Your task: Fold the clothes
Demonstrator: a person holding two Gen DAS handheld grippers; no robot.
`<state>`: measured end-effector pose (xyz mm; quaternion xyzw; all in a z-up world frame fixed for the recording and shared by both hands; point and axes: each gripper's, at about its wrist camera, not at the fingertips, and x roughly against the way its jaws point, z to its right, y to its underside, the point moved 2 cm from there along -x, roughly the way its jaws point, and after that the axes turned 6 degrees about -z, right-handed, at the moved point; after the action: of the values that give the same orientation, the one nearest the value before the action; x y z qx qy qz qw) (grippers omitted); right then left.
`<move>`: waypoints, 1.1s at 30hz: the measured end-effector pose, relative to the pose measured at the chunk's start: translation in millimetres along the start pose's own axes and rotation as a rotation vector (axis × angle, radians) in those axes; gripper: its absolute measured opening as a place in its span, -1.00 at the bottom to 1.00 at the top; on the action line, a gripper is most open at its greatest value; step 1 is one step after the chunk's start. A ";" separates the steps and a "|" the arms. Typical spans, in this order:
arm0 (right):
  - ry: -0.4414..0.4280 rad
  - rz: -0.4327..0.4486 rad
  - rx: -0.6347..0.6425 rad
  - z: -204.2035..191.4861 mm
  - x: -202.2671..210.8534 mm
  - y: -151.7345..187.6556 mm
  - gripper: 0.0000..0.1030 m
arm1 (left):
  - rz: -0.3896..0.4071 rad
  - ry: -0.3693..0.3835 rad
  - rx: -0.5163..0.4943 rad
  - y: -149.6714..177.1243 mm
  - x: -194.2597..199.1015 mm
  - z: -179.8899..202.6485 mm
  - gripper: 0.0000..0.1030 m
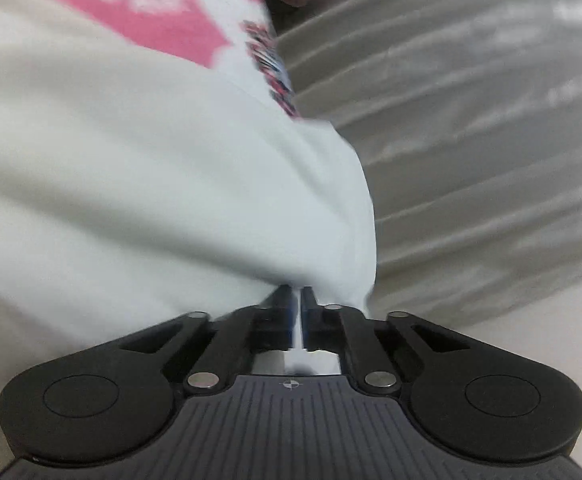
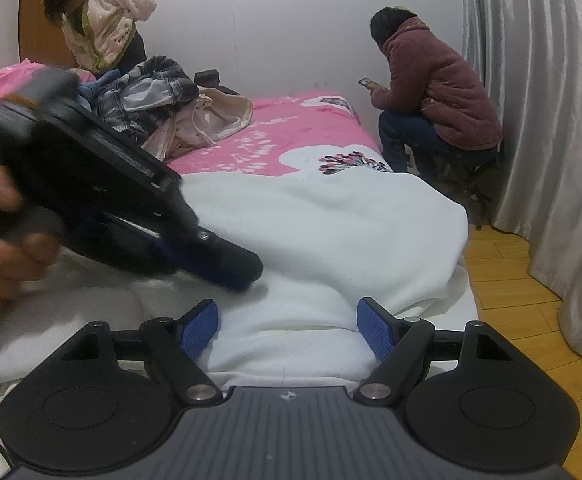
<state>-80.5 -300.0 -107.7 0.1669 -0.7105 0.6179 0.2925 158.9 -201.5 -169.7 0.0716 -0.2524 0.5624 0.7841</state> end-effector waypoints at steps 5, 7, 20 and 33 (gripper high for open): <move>0.005 0.009 0.008 -1.4 -0.8 1.0 0.54 | 0.272 -0.010 0.140 -48.0 34.2 -34.2 -0.92; 0.005 0.010 0.010 -1.6 -1.1 0.9 0.54 | 0.365 -0.128 0.150 -59.6 46.2 -32.0 -0.93; 0.002 0.017 0.001 0.4 -1.8 2.0 0.55 | -0.188 -0.005 -0.215 -14.8 -58.6 40.0 -0.92; 0.008 0.021 -0.010 1.4 -2.1 0.6 0.56 | 0.149 -0.391 -0.481 -52.5 -53.8 99.8 -0.93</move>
<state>-79.6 -301.5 -109.5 0.1554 -0.7143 0.6180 0.2895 162.7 -305.3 -100.2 -0.0278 -0.5286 0.5183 0.6717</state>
